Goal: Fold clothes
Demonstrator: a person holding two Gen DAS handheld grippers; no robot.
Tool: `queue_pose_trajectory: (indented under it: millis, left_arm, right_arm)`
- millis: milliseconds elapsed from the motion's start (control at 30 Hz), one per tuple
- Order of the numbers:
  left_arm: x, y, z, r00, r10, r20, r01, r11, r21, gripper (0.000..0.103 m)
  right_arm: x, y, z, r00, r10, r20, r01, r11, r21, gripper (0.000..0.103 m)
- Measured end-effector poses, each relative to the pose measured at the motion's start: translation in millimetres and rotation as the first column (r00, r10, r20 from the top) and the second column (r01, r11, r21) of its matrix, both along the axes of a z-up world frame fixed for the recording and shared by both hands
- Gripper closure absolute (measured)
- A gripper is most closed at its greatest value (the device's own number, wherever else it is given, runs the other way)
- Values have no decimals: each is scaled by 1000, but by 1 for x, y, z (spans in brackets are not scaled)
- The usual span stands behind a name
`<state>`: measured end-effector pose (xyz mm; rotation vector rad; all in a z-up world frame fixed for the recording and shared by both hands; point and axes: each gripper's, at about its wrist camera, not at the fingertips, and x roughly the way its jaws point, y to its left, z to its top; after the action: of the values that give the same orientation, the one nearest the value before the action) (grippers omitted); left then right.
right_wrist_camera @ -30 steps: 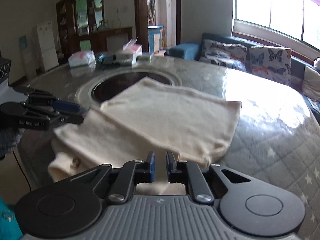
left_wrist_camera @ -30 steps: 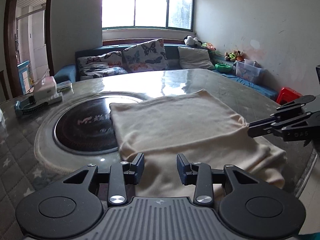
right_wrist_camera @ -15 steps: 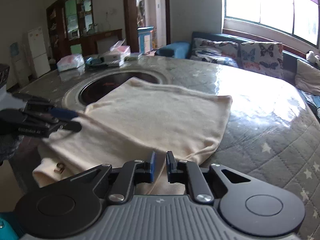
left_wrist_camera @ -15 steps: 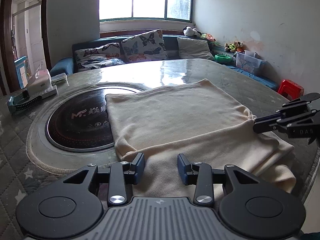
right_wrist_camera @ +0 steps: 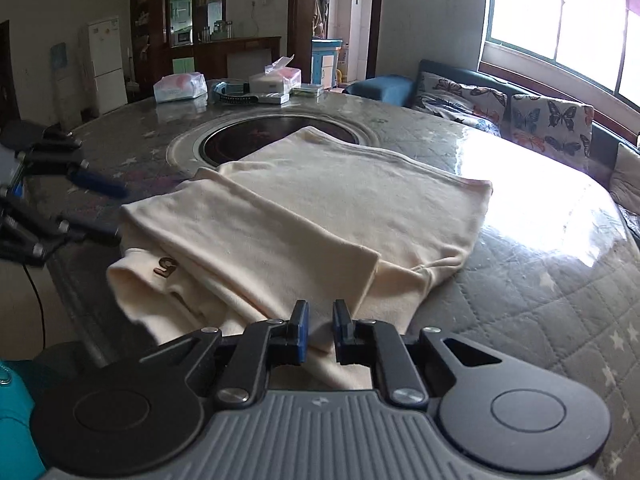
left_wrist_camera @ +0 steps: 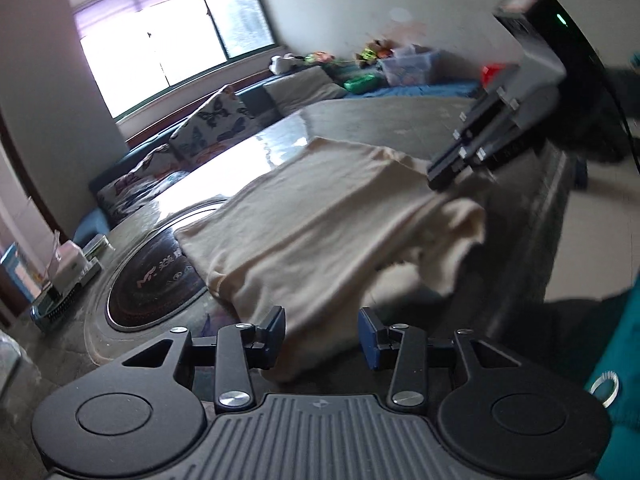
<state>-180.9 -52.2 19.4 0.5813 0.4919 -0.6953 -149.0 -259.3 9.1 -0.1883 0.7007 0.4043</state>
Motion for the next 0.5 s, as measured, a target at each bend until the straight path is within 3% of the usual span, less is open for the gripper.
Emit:
queue_pose_trajectory:
  millis: [200, 367, 400, 467, 500]
  left_arm:
    - [-8, -19, -16, 996, -71, 56, 68, 997, 47, 58]
    - [-7, -30, -20, 992, -94, 84, 93, 995, 26, 59]
    - [-6, -31, -20, 992, -94, 83, 93, 996, 18, 61]
    - [-2, -32, -20, 993, -90, 74, 90, 996, -3, 82]
    - [1, -32, -19, 995, -82, 63, 84, 996, -21, 85]
  right_arm:
    - [-10, -5, 11, 1000, -12, 15, 12, 1000, -18, 84]
    - [-22, -3, 17, 999, 16, 30, -14, 998, -64, 79]
    - [-26, -2, 18, 999, 29, 31, -26, 996, -81, 75]
    - [-31, -1, 18, 998, 49, 33, -45, 994, -103, 71]
    - [-36, 2, 18, 997, 69, 36, -63, 989, -132, 69]
